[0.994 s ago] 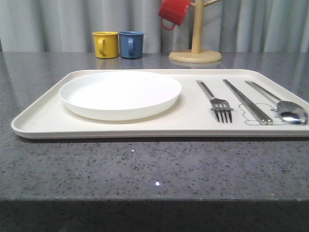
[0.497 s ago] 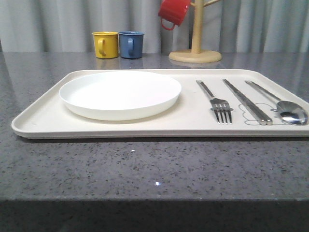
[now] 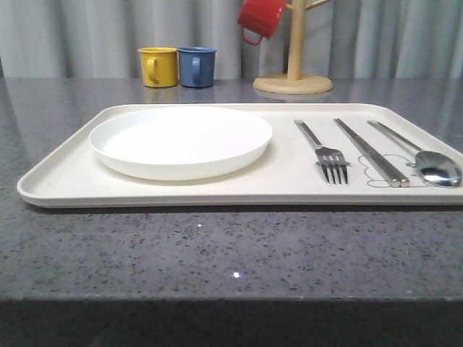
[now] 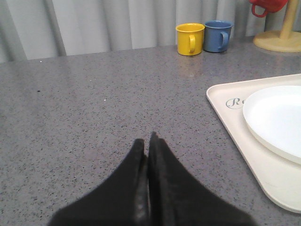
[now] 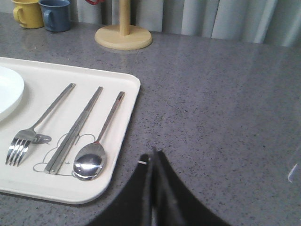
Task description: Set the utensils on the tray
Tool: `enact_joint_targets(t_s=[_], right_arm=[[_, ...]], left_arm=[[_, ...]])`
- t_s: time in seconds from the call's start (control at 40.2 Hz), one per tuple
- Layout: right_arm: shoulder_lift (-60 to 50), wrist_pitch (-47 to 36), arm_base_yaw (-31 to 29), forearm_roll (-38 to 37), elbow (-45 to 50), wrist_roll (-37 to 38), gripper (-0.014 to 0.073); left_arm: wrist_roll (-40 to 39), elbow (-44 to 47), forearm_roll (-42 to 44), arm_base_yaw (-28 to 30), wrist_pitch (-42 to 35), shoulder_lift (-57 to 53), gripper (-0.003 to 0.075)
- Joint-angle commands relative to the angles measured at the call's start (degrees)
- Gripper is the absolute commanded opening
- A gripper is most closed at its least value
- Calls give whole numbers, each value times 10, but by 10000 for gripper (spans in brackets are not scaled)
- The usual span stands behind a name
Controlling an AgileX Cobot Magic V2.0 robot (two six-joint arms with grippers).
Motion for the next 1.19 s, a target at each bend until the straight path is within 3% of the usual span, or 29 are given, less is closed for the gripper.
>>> enact_joint_targets(t_s=[0.0, 0.423, 0.795, 1.168], right_arm=[[5, -44, 0, -13, -15, -6, -62], [5, -43, 0, -13, -15, -6, -62], [5, -43, 0, -13, -15, -6, -62], [5, -37, 0, -13, -15, -6, -62]], left_arm=[[-3, -15, -1, -5, -49, 5, -18], [-3, -5, -1, -5, -59, 3, -18], [-3, 165, 14, -5, -133, -166, -18], [-3, 241, 14, -4, -224, -164, -18]])
